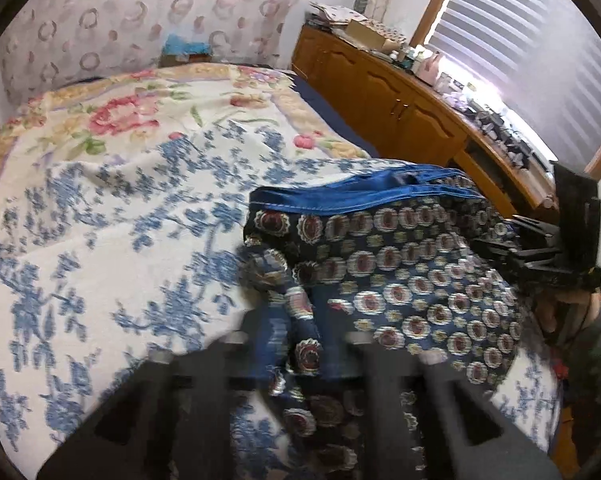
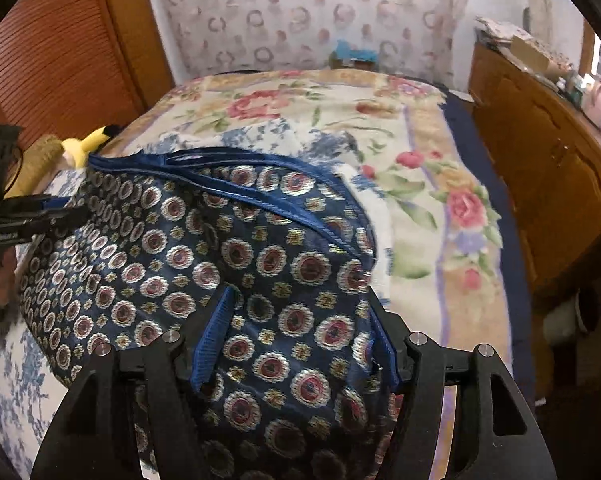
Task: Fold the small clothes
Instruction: 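Grasp the folded bundle with both tools and lift it, then carry the folded bundle with both tools beside the yellow plush toy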
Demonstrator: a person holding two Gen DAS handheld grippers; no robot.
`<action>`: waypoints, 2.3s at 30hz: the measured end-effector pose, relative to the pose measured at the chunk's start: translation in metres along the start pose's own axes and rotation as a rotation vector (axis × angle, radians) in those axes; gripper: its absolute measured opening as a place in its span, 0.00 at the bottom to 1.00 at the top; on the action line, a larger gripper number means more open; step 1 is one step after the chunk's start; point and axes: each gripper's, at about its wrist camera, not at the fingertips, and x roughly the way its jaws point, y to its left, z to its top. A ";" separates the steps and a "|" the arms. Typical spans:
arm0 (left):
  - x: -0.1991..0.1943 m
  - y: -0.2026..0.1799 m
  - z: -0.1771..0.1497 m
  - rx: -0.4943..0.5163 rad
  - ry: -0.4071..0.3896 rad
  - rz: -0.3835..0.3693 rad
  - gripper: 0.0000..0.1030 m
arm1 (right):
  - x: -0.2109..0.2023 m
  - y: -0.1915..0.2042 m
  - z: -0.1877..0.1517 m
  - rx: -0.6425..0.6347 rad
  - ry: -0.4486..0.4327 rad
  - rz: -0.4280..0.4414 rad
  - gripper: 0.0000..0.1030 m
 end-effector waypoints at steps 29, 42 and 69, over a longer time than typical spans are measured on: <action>-0.120 -0.027 -0.037 0.121 -0.209 -0.061 0.02 | 0.016 0.044 0.024 0.001 0.056 0.142 0.15; -0.276 0.024 -0.095 0.041 -0.463 0.019 0.02 | -0.075 0.191 0.067 -0.244 -0.258 0.184 0.08; -0.295 0.186 -0.207 -0.336 -0.465 0.453 0.08 | 0.076 0.511 0.193 -0.580 -0.238 0.321 0.13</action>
